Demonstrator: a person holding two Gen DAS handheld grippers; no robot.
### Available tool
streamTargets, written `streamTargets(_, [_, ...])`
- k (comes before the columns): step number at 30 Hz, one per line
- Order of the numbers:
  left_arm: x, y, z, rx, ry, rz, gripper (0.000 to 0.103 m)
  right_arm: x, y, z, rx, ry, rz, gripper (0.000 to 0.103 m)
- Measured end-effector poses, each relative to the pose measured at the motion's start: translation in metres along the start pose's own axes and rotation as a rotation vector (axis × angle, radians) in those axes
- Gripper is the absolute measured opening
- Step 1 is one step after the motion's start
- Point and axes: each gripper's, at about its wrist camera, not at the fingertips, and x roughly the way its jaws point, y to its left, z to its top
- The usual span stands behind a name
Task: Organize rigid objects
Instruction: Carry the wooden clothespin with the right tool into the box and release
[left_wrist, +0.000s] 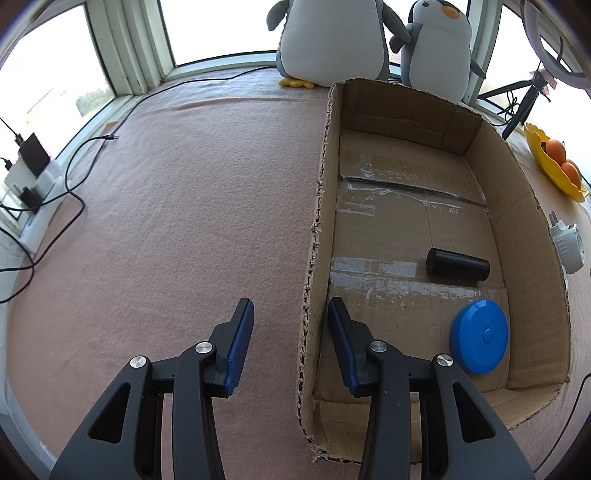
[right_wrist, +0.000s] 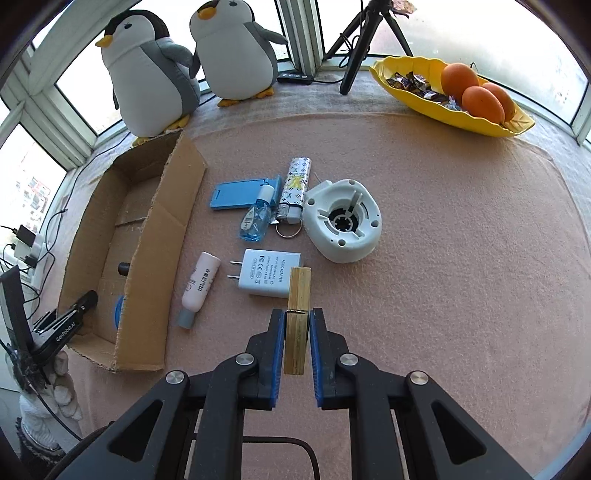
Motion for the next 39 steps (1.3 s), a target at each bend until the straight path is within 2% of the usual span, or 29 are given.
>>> streamTargets(7, [0.000,0.001,-0.001,-0.004,-0.001,-0.003,0.041,-0.010,0.055,0.013,-0.120,-0.035,0.049,0.012])
streamTargets(19, [0.000,0.003,-0.002,-0.015,-0.001,-0.011,0.041,0.012,0.143,0.013,-0.293,-0.003,0.140,0.012])
streamTargets(30, [0.001,0.004,-0.002,-0.017,-0.001,-0.014,0.041,0.030,0.188,0.010,-0.351,0.021,0.184,0.012])
streamTargets(39, [0.001,0.004,-0.002,-0.017,-0.001,-0.014,0.041,0.035,0.196,0.008,-0.368,0.033,0.188,0.012])
